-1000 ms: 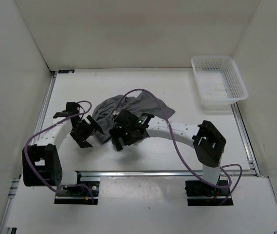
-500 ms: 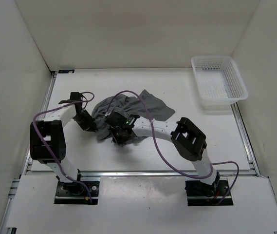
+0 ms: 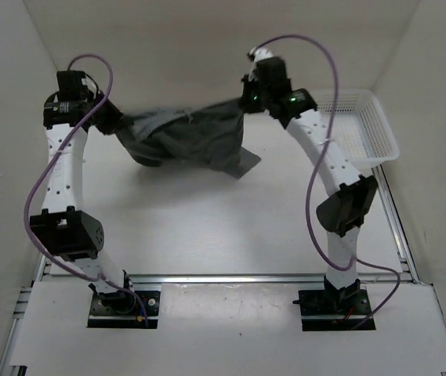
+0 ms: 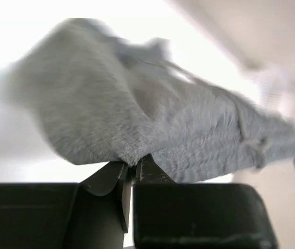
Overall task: Fold and stack the shorts
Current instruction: Flatten the shorts out
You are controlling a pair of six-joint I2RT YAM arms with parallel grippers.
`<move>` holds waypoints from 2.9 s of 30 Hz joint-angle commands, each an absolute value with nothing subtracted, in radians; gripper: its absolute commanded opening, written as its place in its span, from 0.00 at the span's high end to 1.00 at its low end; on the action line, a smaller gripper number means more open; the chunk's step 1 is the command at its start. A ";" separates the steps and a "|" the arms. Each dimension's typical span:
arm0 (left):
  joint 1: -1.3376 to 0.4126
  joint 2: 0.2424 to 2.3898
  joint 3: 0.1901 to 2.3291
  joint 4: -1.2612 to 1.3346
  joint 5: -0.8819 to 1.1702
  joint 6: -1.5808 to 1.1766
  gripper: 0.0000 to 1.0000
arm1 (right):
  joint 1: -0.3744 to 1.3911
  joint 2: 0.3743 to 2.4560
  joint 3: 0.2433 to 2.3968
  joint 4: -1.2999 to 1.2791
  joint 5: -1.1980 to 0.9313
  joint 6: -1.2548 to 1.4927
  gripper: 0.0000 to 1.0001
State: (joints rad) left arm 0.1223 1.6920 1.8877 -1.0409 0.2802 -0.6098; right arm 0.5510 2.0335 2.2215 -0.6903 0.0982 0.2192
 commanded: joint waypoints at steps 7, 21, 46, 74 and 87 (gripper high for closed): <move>-0.110 1.339 1.691 -0.995 0.336 -0.597 0.72 | 0.505 1.662 1.865 -0.568 0.239 0.187 0.52; -0.093 1.434 1.509 -1.057 0.095 -0.548 0.40 | 0.280 1.327 1.247 -0.581 -0.057 0.433 0.41; 0.206 1.356 1.443 -1.135 0.195 -0.571 0.16 | 1.054 2.300 1.910 -0.730 0.251 0.420 0.88; 0.126 1.472 0.962 -0.893 0.256 -0.592 0.14 | 0.865 1.203 0.910 -0.775 0.148 0.946 0.16; 0.094 1.813 1.169 -0.853 0.199 -0.578 0.70 | 0.528 1.040 0.577 -0.543 -0.207 1.382 0.11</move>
